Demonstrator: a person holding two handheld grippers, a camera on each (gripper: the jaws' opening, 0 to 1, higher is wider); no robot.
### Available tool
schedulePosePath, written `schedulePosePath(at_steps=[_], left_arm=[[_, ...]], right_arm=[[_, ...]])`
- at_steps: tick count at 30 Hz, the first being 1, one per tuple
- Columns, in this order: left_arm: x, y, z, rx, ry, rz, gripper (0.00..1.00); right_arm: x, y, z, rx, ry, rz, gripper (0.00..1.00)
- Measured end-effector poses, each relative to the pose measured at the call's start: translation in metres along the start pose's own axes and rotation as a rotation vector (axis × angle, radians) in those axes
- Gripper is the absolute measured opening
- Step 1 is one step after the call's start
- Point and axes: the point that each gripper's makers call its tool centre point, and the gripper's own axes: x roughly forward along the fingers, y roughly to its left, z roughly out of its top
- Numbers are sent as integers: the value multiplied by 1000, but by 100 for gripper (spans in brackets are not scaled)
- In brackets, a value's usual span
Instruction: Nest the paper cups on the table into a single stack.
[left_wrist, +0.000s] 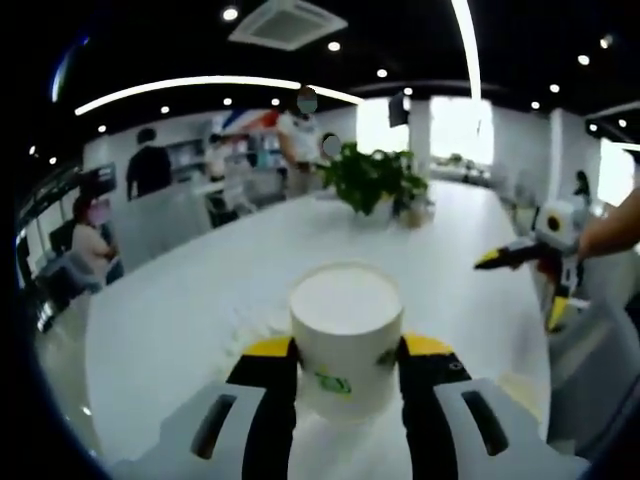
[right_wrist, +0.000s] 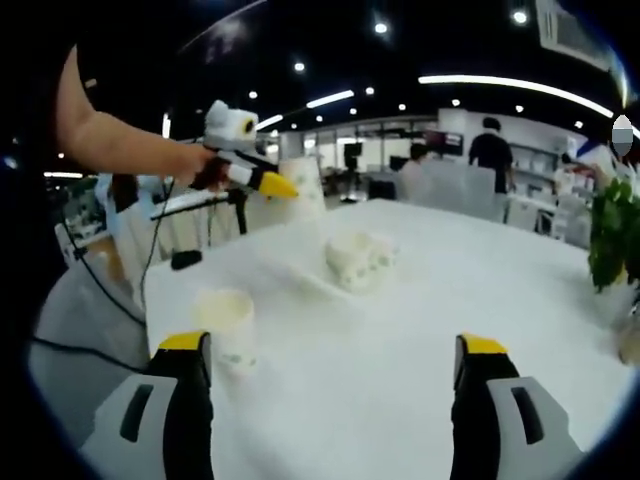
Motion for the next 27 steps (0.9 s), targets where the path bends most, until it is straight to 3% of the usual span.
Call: schedulePosePath(at_steps=[11, 27], left_arm=[[-6, -7, 4, 22, 6, -14, 38], [-13, -36, 21, 52, -22, -78, 38]], right_arm=[[-1, 10, 5, 2, -17, 21, 99], [-7, 9, 11, 29, -41, 11, 96]])
